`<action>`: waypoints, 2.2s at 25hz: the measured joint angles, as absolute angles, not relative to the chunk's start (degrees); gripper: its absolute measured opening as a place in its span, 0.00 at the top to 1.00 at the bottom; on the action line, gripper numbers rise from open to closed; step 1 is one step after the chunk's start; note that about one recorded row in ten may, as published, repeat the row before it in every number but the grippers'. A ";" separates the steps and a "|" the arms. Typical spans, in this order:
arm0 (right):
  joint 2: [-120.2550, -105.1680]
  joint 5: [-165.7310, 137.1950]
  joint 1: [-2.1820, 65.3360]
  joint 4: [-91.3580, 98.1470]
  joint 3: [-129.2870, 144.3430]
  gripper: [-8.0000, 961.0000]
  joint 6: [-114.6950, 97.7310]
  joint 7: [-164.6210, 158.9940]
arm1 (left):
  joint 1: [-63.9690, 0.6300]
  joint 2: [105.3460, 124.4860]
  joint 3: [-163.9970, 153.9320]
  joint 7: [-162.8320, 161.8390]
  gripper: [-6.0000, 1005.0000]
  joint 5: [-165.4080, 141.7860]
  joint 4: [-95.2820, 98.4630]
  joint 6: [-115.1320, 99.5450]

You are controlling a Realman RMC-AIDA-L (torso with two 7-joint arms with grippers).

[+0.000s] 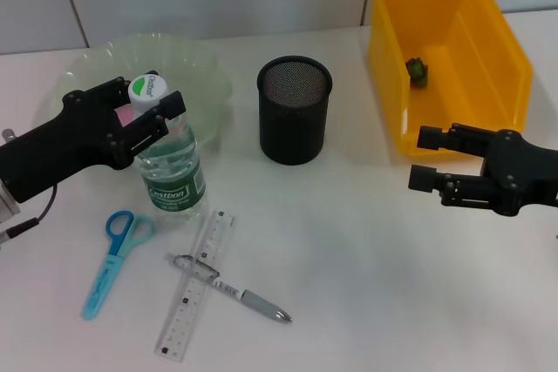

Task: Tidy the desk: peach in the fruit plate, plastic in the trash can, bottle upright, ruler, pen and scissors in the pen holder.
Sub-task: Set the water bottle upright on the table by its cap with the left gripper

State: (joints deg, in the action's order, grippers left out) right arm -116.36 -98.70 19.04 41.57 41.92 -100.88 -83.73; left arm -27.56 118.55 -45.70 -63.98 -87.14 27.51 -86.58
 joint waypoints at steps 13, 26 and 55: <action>-116.44 -98.70 19.29 41.58 41.92 0.16 -100.82 -83.82 | -26.02 116.59 -44.33 -67.00 0.52 -86.36 28.37 -89.80; -116.54 -98.70 19.66 41.57 41.92 0.16 -100.84 -83.82 | -22.67 114.07 -39.45 -68.37 0.52 -86.36 30.37 -91.13; -116.47 -98.73 20.13 40.52 41.93 0.16 -101.07 -83.71 | -21.46 113.60 -36.88 -66.65 0.51 -86.62 30.59 -88.72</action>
